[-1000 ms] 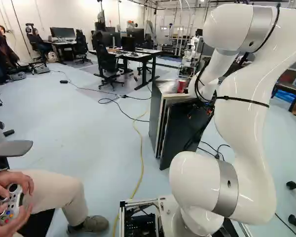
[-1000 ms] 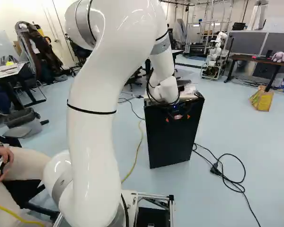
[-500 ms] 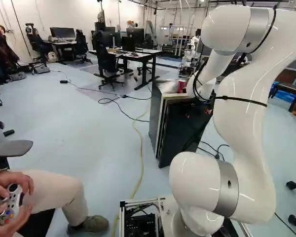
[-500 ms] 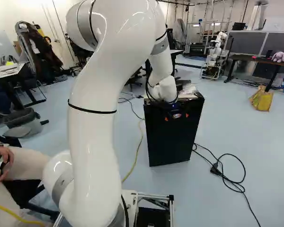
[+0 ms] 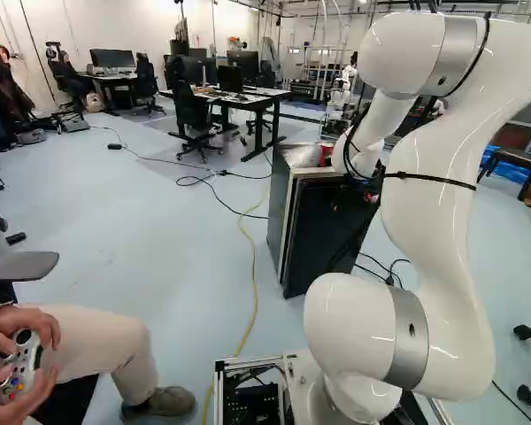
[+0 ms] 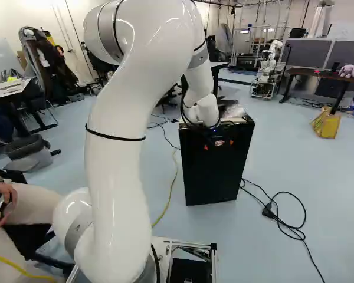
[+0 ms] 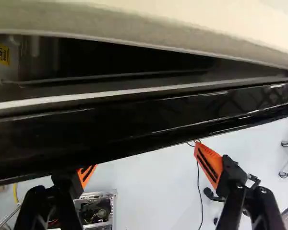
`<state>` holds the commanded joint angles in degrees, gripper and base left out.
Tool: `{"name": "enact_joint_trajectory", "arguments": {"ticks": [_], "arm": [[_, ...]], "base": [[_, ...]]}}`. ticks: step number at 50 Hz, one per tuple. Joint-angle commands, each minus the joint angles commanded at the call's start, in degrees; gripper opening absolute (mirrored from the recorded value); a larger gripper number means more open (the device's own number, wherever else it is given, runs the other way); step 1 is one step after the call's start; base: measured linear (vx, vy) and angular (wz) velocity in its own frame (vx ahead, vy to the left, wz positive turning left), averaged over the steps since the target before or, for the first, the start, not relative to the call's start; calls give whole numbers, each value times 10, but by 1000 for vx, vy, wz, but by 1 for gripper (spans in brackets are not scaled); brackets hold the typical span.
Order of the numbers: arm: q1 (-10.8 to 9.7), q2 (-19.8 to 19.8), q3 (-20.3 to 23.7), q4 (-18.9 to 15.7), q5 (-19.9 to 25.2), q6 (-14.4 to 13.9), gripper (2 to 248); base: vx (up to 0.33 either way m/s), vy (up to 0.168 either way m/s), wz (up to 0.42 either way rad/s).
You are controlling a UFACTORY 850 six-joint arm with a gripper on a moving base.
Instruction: Grab a drink from the fridge
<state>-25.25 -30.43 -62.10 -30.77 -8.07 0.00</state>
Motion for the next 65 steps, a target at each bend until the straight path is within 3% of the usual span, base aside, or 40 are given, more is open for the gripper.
{"name": "enact_joint_trajectory", "arguments": {"ticks": [65], "arm": [[26,-18,-25,0,0,0,247]], "base": [[0,0,0]]}}
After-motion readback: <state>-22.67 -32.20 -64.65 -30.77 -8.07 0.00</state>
